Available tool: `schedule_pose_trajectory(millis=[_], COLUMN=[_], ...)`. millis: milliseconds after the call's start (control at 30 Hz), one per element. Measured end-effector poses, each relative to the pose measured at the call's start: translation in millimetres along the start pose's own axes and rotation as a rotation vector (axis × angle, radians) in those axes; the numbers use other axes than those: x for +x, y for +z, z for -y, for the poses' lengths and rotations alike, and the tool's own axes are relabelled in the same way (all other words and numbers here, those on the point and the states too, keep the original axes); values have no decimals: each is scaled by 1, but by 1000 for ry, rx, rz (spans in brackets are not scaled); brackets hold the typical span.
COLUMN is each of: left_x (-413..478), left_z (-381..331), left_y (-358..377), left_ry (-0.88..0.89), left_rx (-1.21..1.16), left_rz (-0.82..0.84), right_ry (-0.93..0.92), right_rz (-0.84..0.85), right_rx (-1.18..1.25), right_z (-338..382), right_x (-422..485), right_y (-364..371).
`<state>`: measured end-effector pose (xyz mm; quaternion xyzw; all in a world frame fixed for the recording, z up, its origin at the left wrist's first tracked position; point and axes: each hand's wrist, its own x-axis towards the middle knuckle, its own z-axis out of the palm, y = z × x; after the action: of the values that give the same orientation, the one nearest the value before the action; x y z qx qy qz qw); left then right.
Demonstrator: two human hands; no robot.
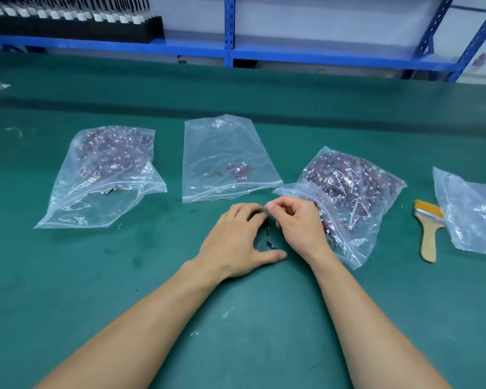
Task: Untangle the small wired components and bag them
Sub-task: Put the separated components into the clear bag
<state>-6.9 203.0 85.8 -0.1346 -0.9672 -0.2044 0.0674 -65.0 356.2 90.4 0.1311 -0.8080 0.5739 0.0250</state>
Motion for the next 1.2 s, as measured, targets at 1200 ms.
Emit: schedule_pose_trajectory(millis=[1200], left_x=[-2], left_z=[53], left_y=[-25], left_ry=[230], left_rx=[80], left_rz=[-28], right_ry=[-254], right_rz=[47], right_rx=[-405], right_z=[24], right_x=[-23], right_y=[7])
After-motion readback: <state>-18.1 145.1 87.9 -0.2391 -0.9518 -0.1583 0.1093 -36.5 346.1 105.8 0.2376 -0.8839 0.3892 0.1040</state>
